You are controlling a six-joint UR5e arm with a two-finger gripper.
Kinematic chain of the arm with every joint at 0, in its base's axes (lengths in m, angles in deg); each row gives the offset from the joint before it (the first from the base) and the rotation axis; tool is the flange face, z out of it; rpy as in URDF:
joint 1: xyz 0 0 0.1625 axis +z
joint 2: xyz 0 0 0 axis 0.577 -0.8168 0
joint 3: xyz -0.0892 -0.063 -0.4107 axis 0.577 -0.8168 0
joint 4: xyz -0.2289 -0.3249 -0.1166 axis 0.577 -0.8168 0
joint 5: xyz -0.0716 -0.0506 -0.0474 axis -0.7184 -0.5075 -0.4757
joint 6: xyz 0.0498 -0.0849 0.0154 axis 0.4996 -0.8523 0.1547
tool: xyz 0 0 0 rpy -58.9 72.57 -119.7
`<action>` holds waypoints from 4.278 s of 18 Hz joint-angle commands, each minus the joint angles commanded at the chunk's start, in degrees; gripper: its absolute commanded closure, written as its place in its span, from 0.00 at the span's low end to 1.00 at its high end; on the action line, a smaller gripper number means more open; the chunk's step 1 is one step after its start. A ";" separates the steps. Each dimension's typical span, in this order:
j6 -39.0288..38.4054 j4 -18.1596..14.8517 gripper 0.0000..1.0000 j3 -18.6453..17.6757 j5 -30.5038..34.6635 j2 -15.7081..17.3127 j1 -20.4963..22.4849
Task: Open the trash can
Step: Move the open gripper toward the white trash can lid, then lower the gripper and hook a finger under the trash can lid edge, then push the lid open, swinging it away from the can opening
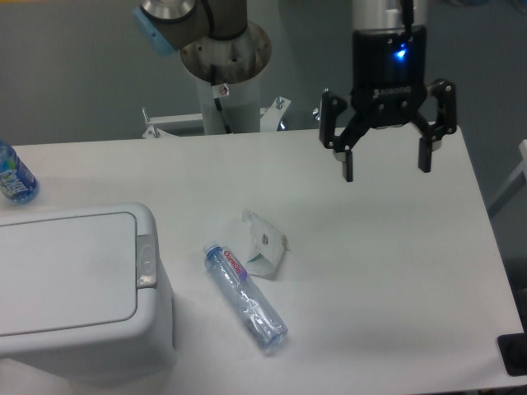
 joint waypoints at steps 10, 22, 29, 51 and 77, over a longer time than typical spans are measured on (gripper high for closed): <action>-7.54 0.00 0.00 -0.35 2.20 -0.96 -1.66; -12.38 0.88 0.00 -1.23 2.11 -5.98 -14.94; -16.69 0.88 0.00 -2.99 2.11 -5.72 -18.36; -18.99 0.88 0.00 -3.78 2.11 -6.24 -23.47; -13.12 1.32 0.00 5.44 3.16 -6.42 -16.80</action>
